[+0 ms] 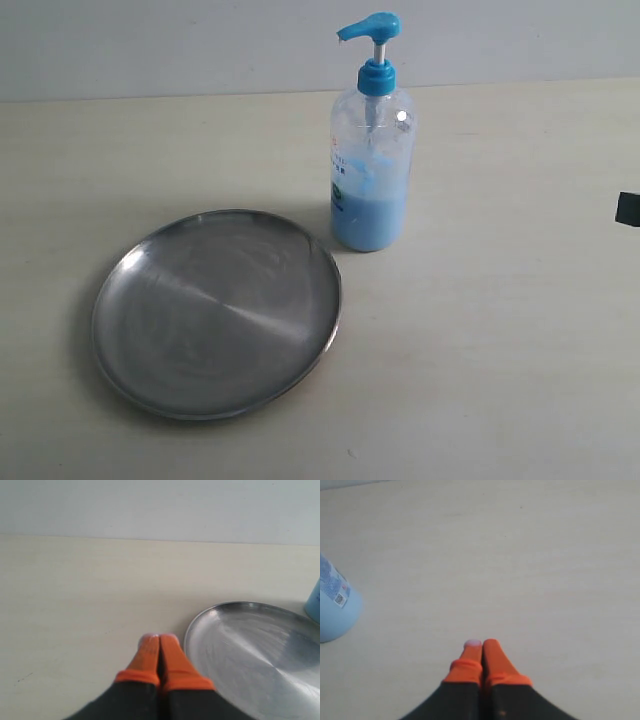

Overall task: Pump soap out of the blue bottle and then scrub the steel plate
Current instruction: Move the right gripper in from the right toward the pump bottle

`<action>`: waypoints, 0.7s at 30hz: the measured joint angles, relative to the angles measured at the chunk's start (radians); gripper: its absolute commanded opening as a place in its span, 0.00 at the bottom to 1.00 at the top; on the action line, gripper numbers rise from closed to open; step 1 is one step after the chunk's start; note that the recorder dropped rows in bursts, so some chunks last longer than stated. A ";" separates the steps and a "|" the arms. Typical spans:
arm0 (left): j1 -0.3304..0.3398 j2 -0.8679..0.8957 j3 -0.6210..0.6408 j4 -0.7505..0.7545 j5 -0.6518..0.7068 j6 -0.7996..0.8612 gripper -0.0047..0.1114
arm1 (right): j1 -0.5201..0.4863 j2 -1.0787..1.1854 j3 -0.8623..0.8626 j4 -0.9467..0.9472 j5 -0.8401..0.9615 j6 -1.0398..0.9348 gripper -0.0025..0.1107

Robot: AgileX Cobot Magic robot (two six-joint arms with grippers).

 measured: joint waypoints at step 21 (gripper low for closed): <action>0.000 0.000 0.000 0.000 0.000 0.000 0.04 | 0.166 0.170 -0.024 0.000 -0.002 -0.218 0.02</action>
